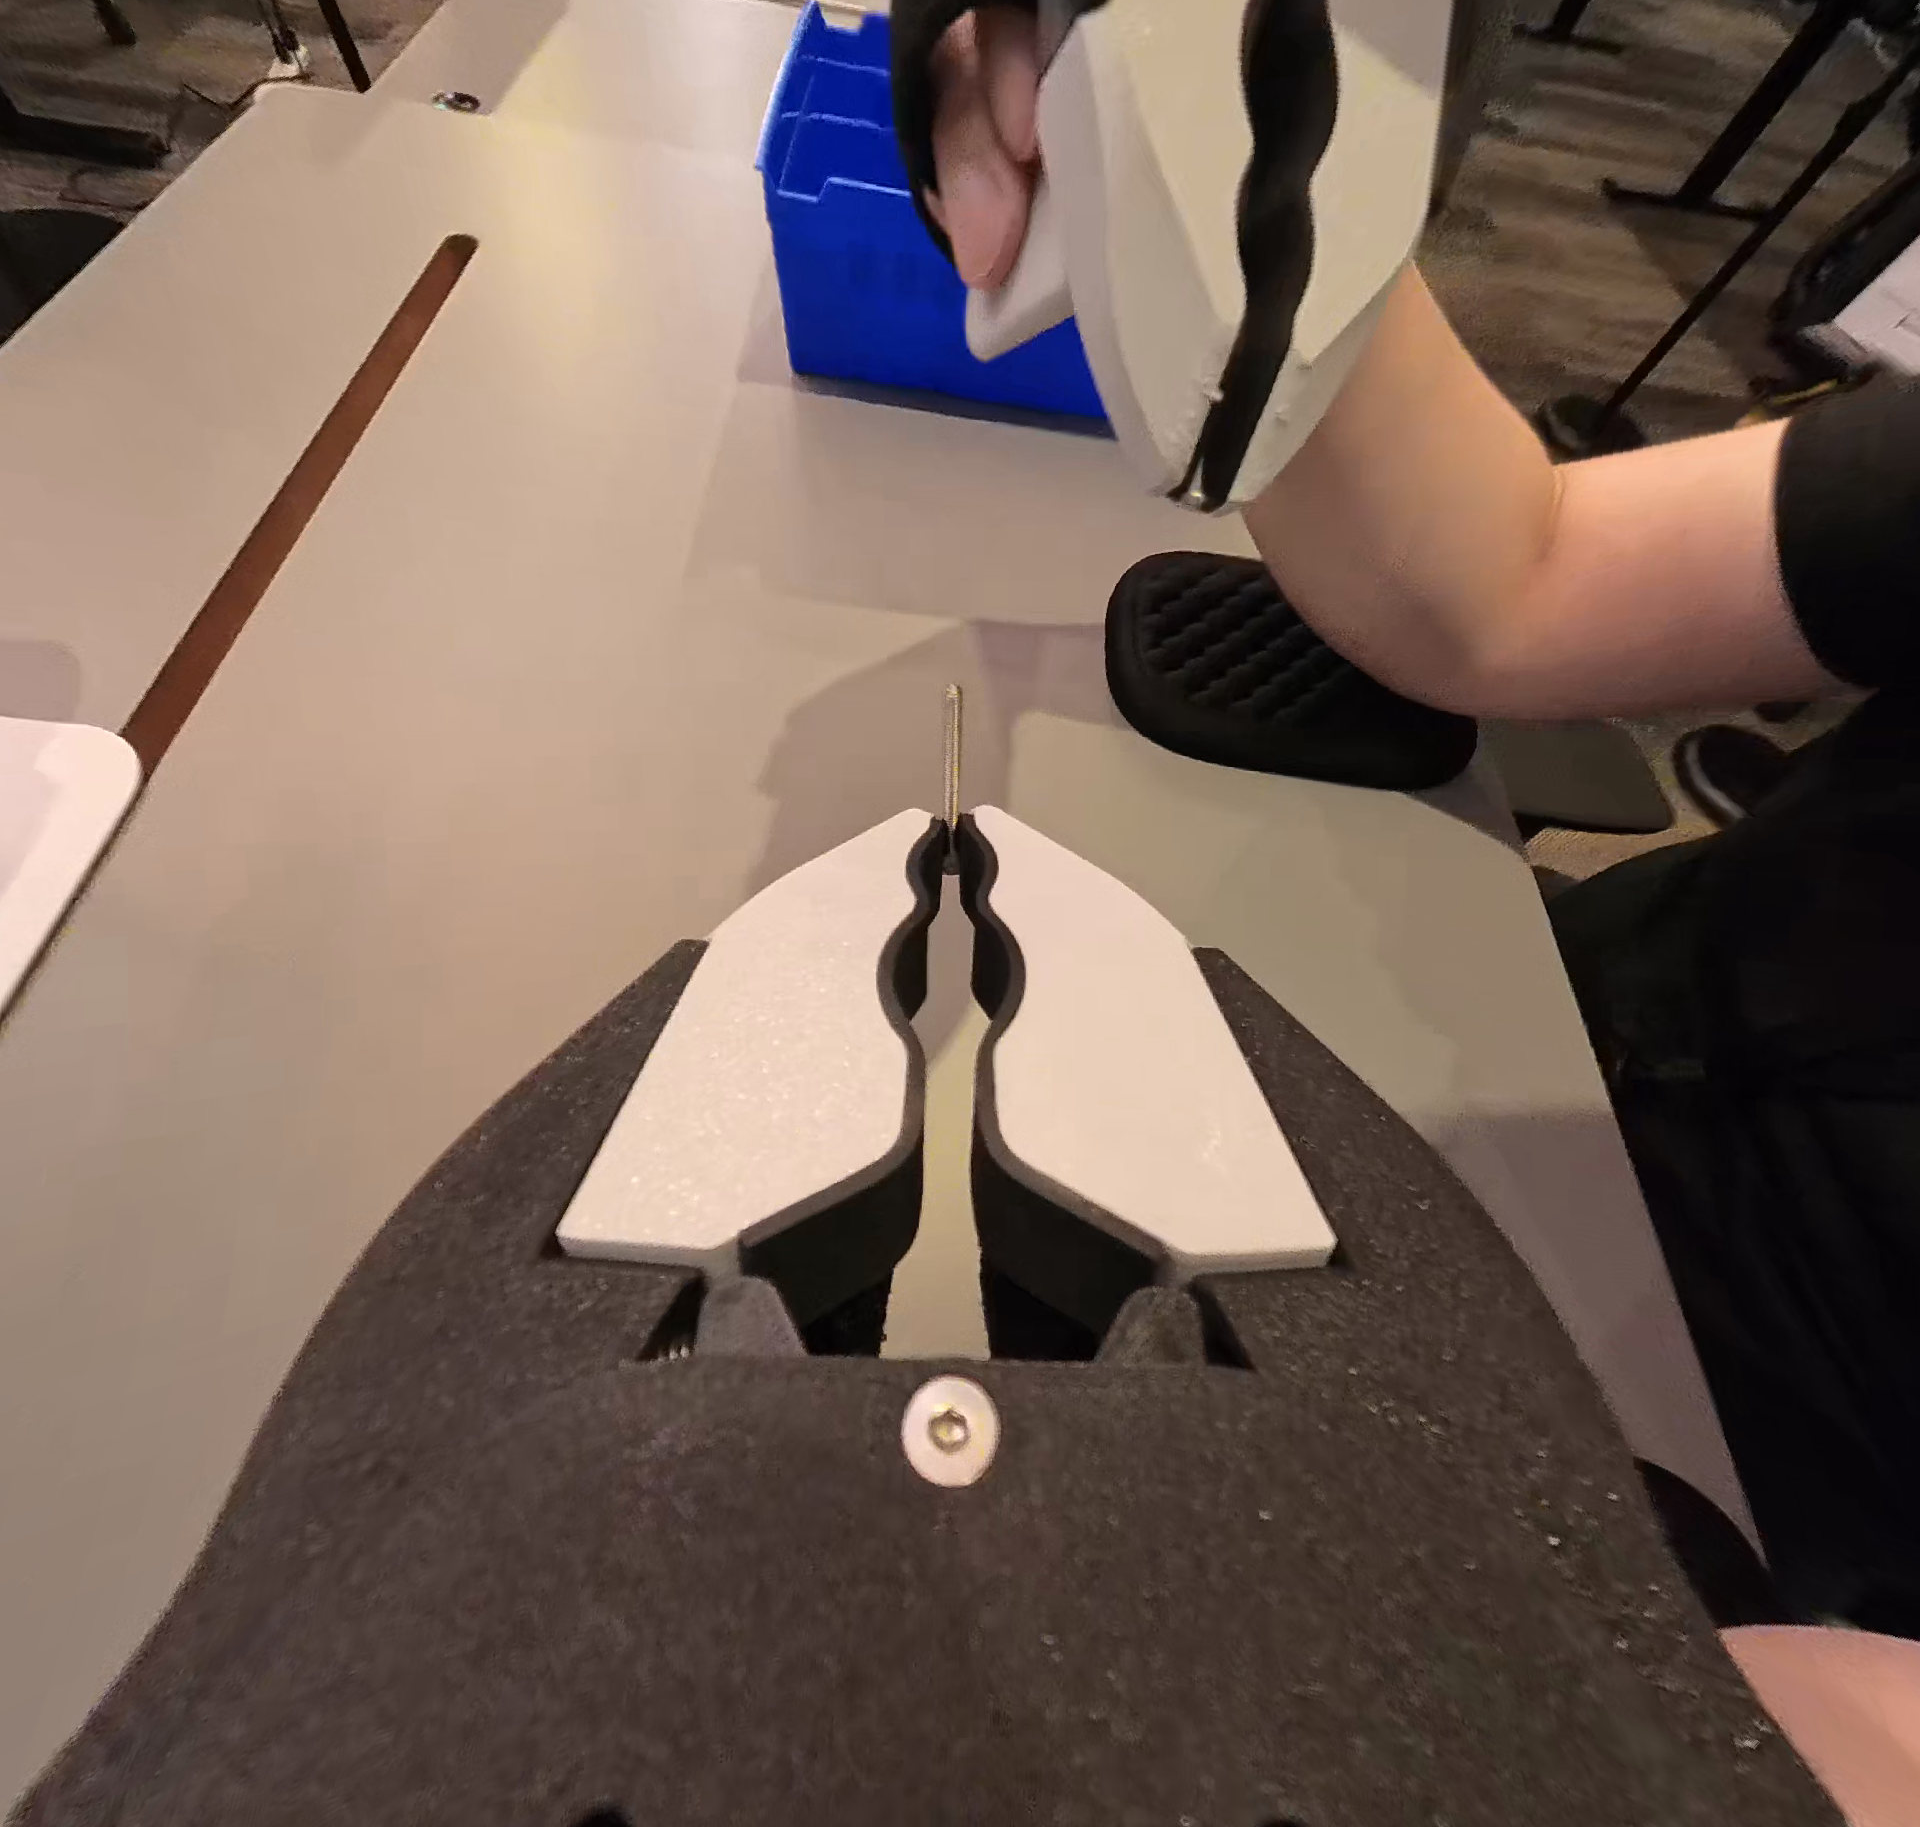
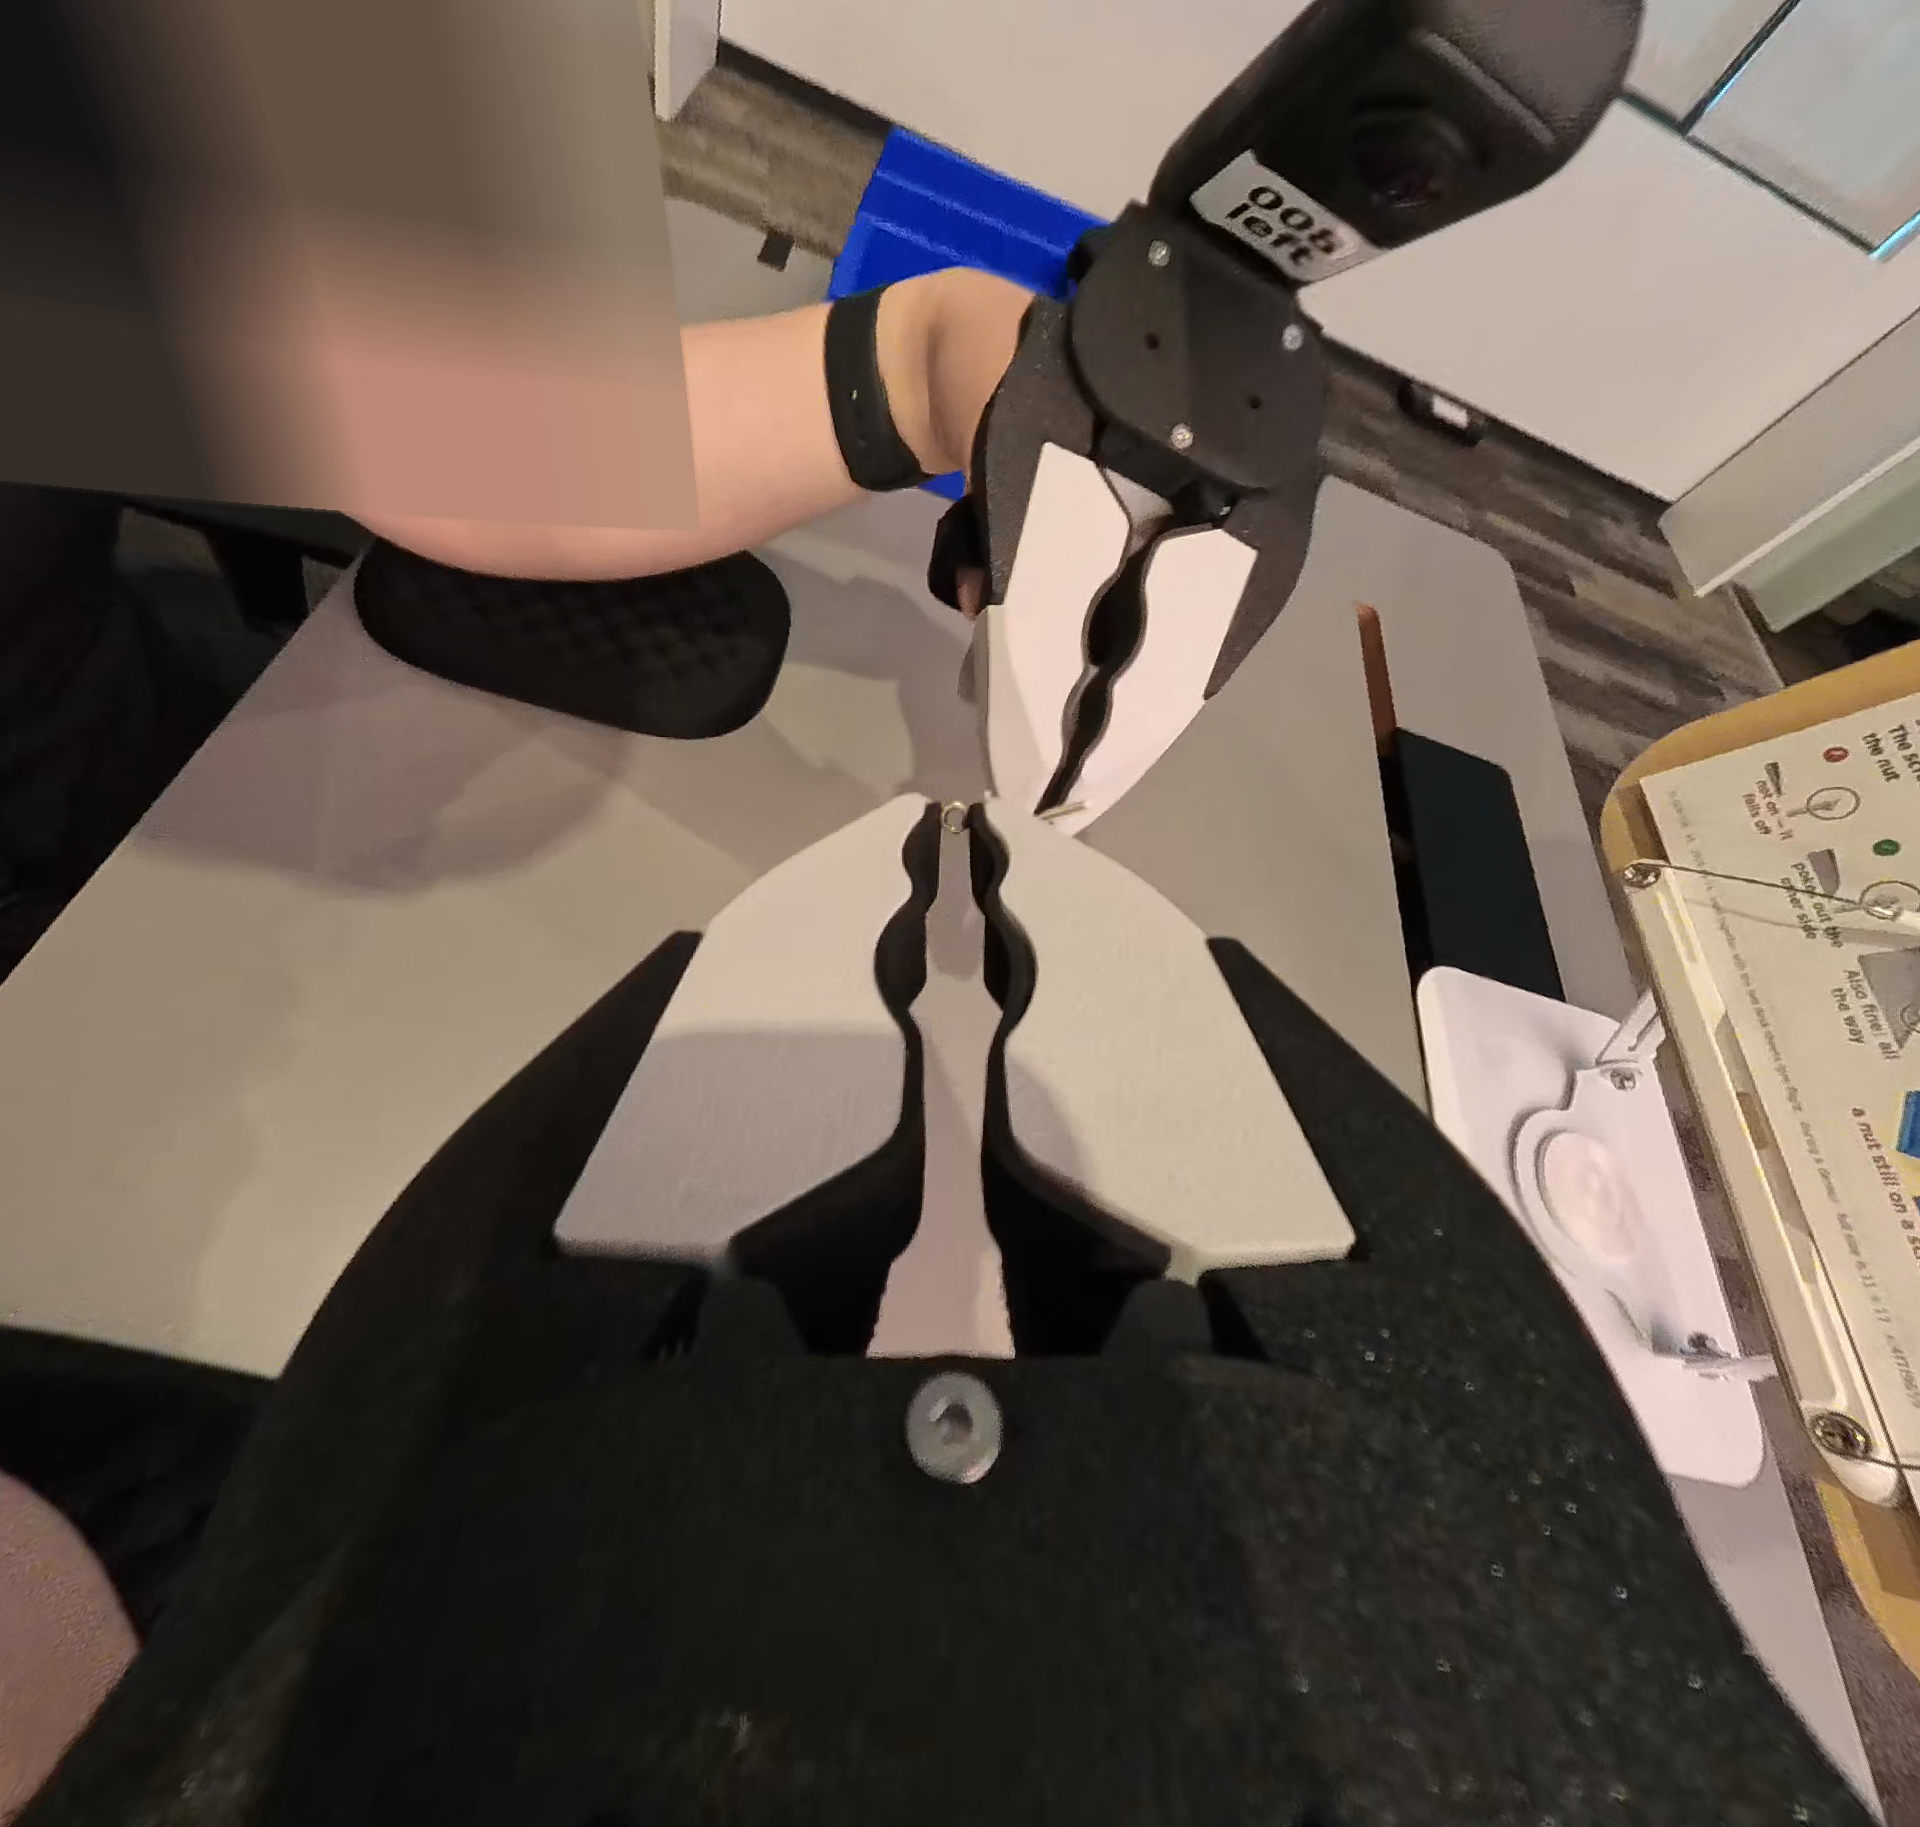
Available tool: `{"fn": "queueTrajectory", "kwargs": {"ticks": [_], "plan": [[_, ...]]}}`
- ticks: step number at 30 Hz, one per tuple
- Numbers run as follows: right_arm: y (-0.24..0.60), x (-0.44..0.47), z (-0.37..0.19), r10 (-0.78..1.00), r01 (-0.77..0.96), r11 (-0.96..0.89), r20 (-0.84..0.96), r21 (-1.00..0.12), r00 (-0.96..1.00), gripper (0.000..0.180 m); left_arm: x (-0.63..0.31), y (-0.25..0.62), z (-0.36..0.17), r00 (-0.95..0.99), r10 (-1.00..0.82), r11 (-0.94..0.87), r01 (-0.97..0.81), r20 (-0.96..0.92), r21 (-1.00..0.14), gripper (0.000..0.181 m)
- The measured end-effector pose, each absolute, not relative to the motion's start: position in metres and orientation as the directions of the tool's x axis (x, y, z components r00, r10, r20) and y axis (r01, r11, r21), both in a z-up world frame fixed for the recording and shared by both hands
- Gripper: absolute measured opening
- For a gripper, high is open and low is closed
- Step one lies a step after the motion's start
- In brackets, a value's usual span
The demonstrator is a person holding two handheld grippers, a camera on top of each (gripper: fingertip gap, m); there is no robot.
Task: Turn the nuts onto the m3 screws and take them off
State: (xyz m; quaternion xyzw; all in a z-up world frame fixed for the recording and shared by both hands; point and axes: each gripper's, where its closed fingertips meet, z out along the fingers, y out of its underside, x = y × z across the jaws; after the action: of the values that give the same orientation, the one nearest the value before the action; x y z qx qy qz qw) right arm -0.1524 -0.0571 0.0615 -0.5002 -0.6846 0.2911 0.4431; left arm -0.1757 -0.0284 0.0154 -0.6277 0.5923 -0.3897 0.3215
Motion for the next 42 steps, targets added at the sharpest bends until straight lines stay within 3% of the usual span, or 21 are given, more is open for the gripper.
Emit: {"fn": "queueTrajectory", "kwargs": {"ticks": [12, 42], "plan": [[-0.056, -0.144, 0.067, 0.954, 0.254, 0.297, 0.273, -0.921, -0.123, 0.005, -0.159, -0.050, 0.019, -0.037, -0.999, 0.019, -0.560, 0.003, -0.828, 0.002], [-0.047, -0.154, 0.036, 0.959, 0.437, 0.282, 0.261, -0.854, -0.107, 0.005, -0.156, -0.047, 0.008, -0.006, -0.999, 0.031, -0.623, -0.034, -0.782, 0.002]]}}
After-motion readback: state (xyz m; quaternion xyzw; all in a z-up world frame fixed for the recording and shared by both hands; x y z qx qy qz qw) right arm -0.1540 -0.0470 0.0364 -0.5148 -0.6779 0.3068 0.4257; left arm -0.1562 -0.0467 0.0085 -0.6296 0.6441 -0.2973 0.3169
